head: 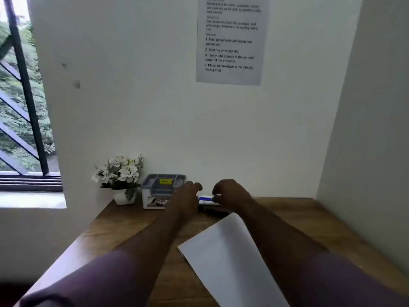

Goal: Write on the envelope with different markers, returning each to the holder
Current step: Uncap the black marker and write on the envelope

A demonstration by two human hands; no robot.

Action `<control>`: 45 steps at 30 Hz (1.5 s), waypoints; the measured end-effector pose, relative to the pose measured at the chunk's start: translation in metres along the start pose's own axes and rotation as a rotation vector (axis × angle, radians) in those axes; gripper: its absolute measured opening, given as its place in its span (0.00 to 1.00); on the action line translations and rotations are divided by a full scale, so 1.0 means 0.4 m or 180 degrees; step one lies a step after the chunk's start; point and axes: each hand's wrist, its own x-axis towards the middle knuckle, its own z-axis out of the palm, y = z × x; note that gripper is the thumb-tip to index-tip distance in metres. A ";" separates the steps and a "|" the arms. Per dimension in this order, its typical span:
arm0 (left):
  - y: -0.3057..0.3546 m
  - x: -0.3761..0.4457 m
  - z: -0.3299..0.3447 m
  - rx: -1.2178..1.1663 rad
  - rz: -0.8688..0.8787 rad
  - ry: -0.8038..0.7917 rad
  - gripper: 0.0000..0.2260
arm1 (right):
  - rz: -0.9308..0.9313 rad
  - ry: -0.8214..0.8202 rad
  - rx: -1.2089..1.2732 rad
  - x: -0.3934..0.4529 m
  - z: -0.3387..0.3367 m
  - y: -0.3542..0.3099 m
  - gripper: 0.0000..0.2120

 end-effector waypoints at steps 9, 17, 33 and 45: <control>-0.088 0.022 0.122 -0.0057 0.0083 -0.0310 0.18 | 0.0067 -0.0222 -0.0612 0.041 0.165 0.046 0.12; -0.069 -0.015 0.065 -0.0799 0.0151 0.0822 0.06 | 0.0061 0.1430 0.2619 0.004 0.128 0.059 0.37; -0.138 -0.083 -0.021 -0.2160 -0.1096 -0.0508 0.17 | 0.0355 0.0573 0.5201 -0.023 0.094 0.038 0.12; -0.169 -0.104 -0.040 -0.0857 -0.0172 -0.2002 0.11 | 0.0250 -0.0781 0.4585 -0.081 0.173 0.052 0.09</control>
